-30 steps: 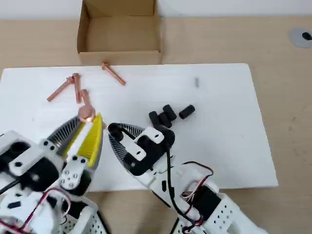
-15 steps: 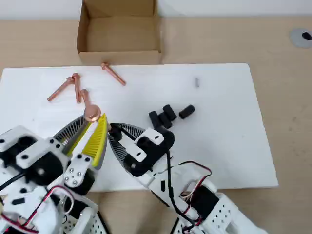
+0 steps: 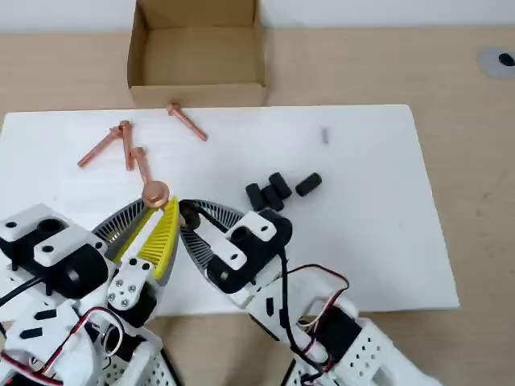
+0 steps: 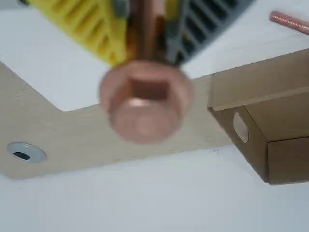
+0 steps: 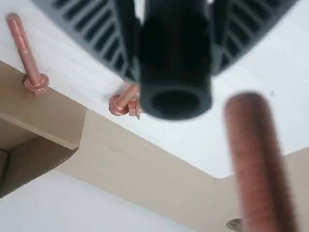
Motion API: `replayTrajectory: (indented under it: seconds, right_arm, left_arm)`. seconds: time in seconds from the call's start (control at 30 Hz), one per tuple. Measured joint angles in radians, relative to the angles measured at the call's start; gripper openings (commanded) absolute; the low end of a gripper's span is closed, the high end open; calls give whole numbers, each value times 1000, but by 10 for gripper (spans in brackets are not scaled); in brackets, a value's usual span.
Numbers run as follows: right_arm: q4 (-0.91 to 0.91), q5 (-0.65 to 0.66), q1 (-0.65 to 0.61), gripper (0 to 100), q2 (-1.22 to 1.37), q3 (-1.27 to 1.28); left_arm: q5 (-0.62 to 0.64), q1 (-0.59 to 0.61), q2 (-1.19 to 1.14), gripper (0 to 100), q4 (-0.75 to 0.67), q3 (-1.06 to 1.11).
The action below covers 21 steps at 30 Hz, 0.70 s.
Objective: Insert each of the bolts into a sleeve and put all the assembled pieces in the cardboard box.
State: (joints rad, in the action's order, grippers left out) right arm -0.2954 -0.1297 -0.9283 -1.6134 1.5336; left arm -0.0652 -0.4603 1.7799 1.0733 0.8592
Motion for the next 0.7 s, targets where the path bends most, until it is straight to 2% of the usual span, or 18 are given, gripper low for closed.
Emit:
replayTrajectory:
  seconds: [0.27, 0.47, 0.7]
  right_arm:
    - [0, 0, 0, 9, 0, 0]
    - [0, 0, 0, 9, 0, 0]
    - [0, 0, 0, 9, 0, 0]
  left_arm:
    - [2, 0, -2, 6, -2, 29]
    - [2, 0, 0, 6, -71, 64]
    - [-46, 0, 0, 6, -97, 71]
